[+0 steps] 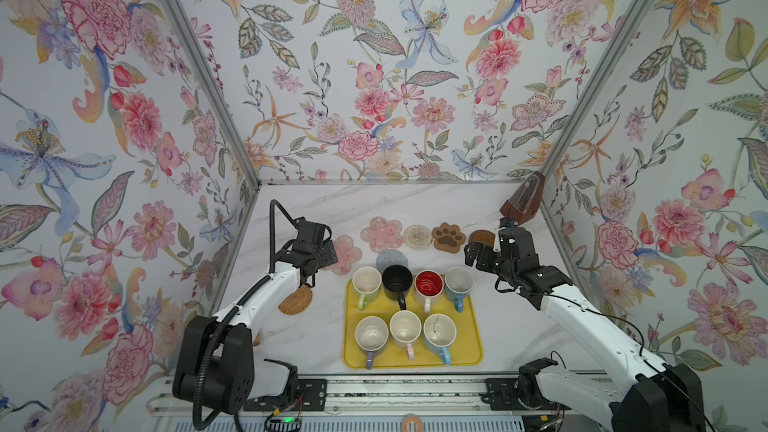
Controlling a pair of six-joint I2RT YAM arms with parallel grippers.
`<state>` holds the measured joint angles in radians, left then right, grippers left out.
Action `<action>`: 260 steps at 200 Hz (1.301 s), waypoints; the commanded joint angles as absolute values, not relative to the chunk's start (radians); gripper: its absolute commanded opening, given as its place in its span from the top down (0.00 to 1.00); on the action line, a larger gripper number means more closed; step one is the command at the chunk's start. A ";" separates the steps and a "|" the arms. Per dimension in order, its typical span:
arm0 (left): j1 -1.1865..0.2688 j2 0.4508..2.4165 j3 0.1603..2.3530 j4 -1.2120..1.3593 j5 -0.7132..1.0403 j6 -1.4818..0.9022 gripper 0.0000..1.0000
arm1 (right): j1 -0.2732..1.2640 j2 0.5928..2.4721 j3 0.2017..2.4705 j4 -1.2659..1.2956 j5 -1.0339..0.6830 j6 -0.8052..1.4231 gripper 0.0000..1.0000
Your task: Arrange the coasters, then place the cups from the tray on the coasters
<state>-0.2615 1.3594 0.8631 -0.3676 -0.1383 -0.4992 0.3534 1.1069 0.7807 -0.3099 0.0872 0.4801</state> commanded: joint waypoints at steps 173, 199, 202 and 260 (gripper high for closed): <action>-0.348 1.769 1.052 -0.313 -0.177 -0.466 0.17 | 0.385 1.127 0.802 -0.286 0.127 0.519 0.01; -0.347 1.814 1.067 -0.310 -0.179 -0.466 0.17 | 0.385 1.126 0.804 -0.285 0.128 0.521 0.01; -0.346 1.819 1.069 -0.311 -0.181 -0.466 0.17 | 0.385 1.127 0.804 -0.285 0.129 0.521 0.01; -0.294 1.896 1.065 -0.288 -0.177 -0.471 0.18 | 0.387 1.104 0.799 -0.298 0.138 0.520 0.01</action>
<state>-0.3309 1.8385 1.0630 -0.2909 -0.1635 -0.4870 0.3801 1.1191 0.7856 -0.3000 0.1150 0.5068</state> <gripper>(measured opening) 0.820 0.992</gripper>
